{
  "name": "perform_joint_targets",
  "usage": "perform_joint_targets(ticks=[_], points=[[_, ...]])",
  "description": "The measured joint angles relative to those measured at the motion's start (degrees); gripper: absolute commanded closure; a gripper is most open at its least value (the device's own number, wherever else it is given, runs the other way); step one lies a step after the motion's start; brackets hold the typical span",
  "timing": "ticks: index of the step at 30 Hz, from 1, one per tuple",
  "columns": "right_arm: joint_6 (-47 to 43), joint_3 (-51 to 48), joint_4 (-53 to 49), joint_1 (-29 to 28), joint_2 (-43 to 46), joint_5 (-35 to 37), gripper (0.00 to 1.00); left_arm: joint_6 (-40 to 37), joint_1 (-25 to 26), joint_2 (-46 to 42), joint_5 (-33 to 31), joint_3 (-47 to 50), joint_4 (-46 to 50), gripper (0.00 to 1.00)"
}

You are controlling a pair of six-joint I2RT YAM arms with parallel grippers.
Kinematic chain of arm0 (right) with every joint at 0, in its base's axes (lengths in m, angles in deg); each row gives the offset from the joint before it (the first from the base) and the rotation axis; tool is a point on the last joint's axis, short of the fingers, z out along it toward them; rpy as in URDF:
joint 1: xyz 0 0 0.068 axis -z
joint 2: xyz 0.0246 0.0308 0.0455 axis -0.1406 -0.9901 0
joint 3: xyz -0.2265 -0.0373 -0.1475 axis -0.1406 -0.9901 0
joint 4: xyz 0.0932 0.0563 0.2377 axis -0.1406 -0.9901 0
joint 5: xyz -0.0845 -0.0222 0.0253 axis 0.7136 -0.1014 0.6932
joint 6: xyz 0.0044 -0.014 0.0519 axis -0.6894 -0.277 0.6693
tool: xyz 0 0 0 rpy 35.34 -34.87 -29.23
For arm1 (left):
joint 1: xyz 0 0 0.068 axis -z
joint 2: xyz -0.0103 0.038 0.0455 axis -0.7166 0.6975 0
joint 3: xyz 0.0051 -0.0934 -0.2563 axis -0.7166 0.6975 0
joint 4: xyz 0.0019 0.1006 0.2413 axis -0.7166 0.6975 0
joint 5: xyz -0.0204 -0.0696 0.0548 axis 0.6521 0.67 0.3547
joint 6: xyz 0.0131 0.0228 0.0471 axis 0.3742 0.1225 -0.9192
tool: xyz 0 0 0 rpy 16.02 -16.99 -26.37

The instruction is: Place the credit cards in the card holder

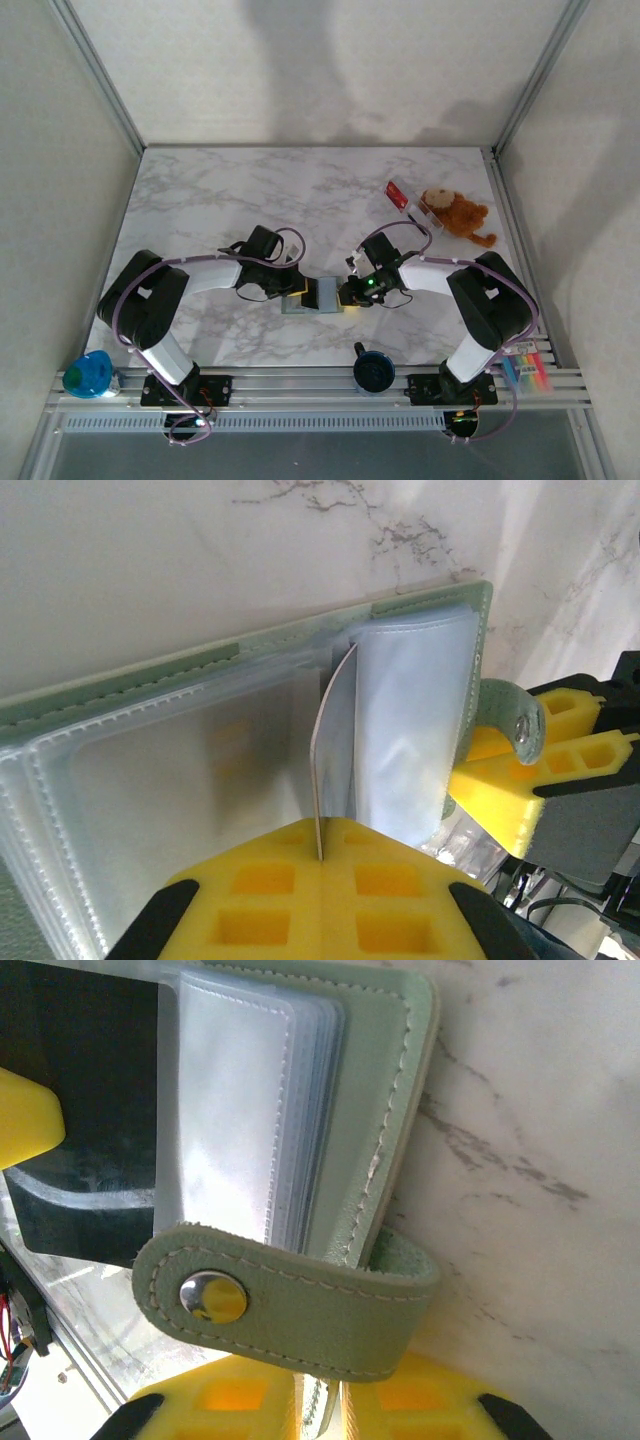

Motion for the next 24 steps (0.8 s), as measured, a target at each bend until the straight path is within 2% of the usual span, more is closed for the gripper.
perform_joint_targets(ticks=[24], points=[[0.0, 0.0, 0.0, 0.0, 0.0, 0.0, 0.86, -3.9, 0.3, -0.5, -2.1, -2.2, 5.1, 1.0]])
